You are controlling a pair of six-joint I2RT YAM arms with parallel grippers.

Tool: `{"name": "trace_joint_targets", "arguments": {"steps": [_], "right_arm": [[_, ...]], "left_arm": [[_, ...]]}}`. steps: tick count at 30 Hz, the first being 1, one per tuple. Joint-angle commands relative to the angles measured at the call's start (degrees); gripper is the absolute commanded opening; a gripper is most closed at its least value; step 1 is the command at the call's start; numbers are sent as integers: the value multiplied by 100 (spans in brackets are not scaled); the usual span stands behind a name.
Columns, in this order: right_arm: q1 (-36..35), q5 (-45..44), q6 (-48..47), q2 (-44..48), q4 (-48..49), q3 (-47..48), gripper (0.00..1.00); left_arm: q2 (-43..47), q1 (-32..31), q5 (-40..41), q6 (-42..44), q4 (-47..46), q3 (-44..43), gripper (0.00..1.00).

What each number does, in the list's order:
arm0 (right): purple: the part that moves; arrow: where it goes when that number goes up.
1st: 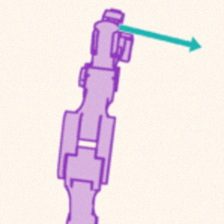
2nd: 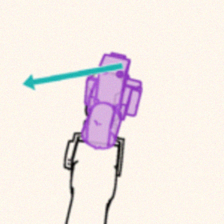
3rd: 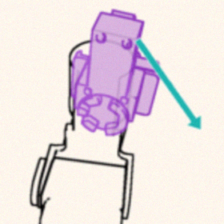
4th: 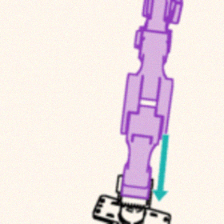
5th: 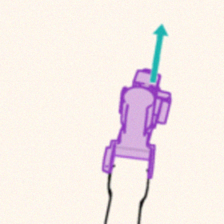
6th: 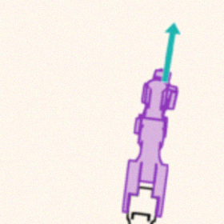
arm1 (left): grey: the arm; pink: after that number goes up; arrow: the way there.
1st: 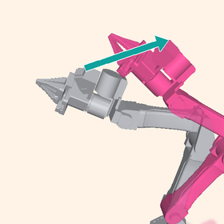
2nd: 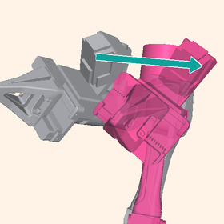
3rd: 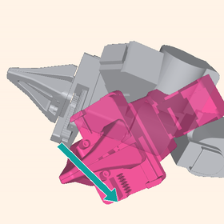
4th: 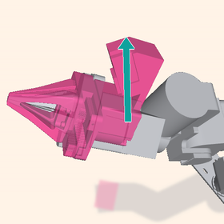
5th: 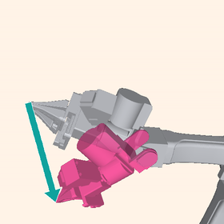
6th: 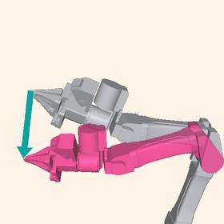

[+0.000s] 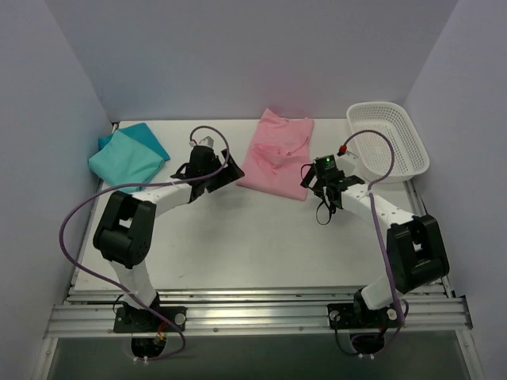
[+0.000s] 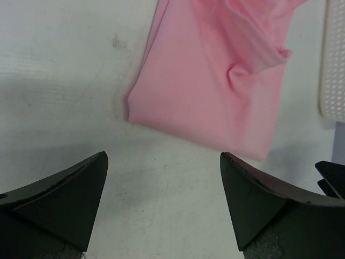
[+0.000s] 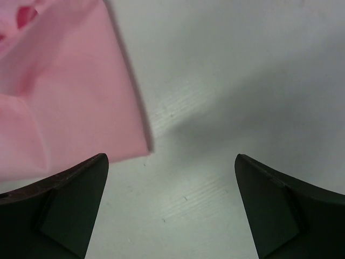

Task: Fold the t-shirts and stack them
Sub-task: Grab one side of the 2/3 rectangular tshirt with both arms

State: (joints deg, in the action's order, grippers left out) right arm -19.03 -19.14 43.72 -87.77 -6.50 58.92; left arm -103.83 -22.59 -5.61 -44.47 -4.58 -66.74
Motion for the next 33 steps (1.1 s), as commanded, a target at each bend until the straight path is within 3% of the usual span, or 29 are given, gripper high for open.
{"name": "trace_joint_targets", "arguments": {"steps": [1,14,21,24,27,30,33], "right_arm": [[-66,331,250,155,588,-441,100],[-417,428,610,-1047,1441,-584,99],[-549,402,839,-1524,1555,-503,93],[-558,384,883,-1550,1696,-662,79],[-558,375,927,-1586,1696,-697,57],[-558,332,936,-1568,1652,-732,22],[-558,314,945,-1568,1643,-776,8]], "left_arm": [[-58,-149,271,-132,-605,126,94],[-972,-360,121,-510,-1124,-58,94],[-1130,-378,200,-633,-1230,-76,94],[-1131,-378,253,-616,-1238,-76,94],[-1157,-378,244,-642,-1265,-67,94],[-1166,-387,253,-660,-1300,-50,94],[-1157,-395,271,-677,-1335,-15,94]]}}
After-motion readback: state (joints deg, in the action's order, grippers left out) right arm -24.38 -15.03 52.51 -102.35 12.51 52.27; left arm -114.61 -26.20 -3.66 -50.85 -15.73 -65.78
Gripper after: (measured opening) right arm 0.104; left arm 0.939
